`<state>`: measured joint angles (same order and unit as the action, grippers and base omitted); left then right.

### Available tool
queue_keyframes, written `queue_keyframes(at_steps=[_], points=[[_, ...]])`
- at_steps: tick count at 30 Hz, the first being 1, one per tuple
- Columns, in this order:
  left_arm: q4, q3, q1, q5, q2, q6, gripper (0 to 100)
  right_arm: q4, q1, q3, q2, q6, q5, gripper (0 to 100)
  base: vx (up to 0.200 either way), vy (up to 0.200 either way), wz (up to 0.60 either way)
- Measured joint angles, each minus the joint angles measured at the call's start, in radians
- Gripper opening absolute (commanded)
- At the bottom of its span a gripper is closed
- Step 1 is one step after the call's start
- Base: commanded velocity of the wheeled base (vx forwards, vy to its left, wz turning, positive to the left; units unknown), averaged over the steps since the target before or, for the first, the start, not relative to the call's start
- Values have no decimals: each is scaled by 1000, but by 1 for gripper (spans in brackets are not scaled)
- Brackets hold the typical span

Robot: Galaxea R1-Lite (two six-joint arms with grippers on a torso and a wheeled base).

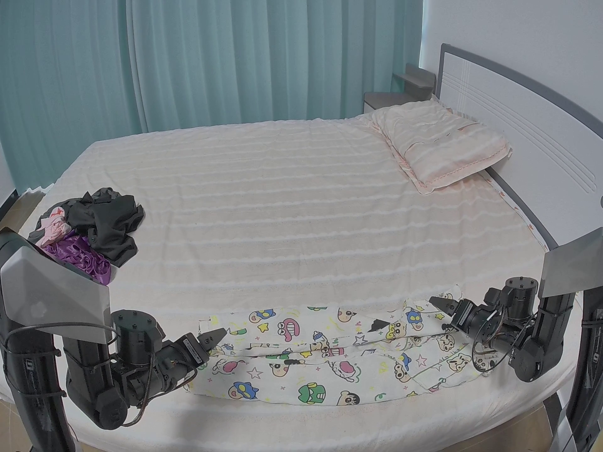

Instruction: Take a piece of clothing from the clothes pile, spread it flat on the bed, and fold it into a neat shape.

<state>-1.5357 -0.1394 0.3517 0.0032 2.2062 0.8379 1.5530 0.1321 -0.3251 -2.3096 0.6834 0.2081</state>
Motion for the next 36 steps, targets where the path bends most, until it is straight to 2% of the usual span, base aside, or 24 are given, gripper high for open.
queue_keyframes(at_steps=[17, 27, 32, 36], points=[[-14, 1, -8, 6, -2, 6, 100, 0, 3, 4, 32, 1, 0, 100, 0, 200, 0], [-16, 6, 4, 11, -24, -3, 100, 0, 4, 7, 57, 2, 0, 100, 0, 0, 0], [7, -3, 27, 10, -73, -112, 100, 0, 5, 8, 61, 1, 0, 100, 0, 0, 0], [110, -63, 36, -1, -91, -171, 100, 0, 8, 9, 62, 1, -1, 100, 0, 0, 0]])
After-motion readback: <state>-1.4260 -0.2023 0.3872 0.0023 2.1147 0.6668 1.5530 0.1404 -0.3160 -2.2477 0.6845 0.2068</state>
